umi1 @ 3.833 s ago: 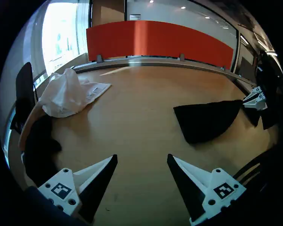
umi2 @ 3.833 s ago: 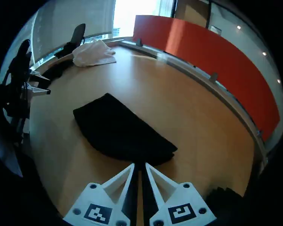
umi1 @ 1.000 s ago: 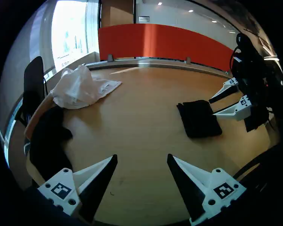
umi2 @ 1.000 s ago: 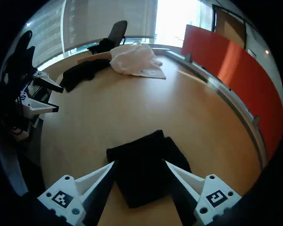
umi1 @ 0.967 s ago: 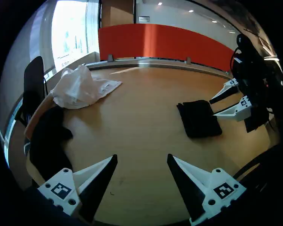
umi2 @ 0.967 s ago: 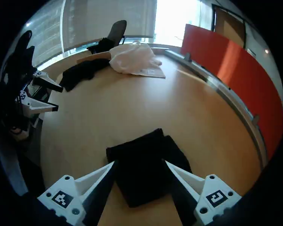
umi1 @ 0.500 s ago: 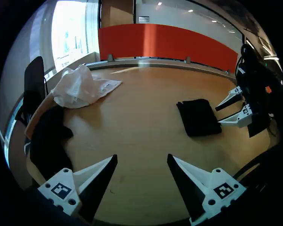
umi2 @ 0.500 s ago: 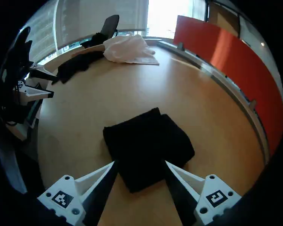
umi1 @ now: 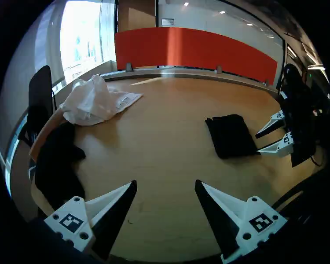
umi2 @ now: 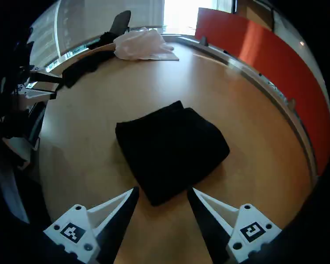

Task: Fold towel

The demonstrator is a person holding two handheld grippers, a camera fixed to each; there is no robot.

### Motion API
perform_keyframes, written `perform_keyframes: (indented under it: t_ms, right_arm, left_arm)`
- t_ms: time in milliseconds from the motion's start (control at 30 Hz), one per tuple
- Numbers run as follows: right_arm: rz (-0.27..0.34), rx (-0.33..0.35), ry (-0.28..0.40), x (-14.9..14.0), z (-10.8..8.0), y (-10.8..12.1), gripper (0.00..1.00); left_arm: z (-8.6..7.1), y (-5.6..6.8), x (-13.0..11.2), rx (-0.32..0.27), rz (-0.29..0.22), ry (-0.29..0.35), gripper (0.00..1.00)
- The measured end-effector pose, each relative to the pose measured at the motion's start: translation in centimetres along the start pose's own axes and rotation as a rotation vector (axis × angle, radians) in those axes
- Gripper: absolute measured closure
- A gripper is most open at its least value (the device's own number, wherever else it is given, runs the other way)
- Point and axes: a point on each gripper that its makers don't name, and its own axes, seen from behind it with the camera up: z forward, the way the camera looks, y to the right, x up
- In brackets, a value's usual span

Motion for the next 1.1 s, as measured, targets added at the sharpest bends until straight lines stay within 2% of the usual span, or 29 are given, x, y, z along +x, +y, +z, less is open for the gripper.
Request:
perform_keyframes:
  t_ms: [267,767,1100]
  right_arm:
    - [0.013,-0.002,-0.022,-1.4,0.2,-0.4,0.19]
    - [0.057,-0.018,-0.032,-2.3,0.9,-0.7,0.56]
    - [0.052,-0.016,-0.033,-2.3,0.9,-1.0,0.81]
  left_arm:
    - [0.0,0.1,-0.2,0.0,0.001,-0.002,0.02]
    - [-0.1,0.2,-0.4,-0.001,-0.001,-0.005,0.02]
    - [0.0,0.2,-0.5,-0.004,0.001,-0.009,0.02]
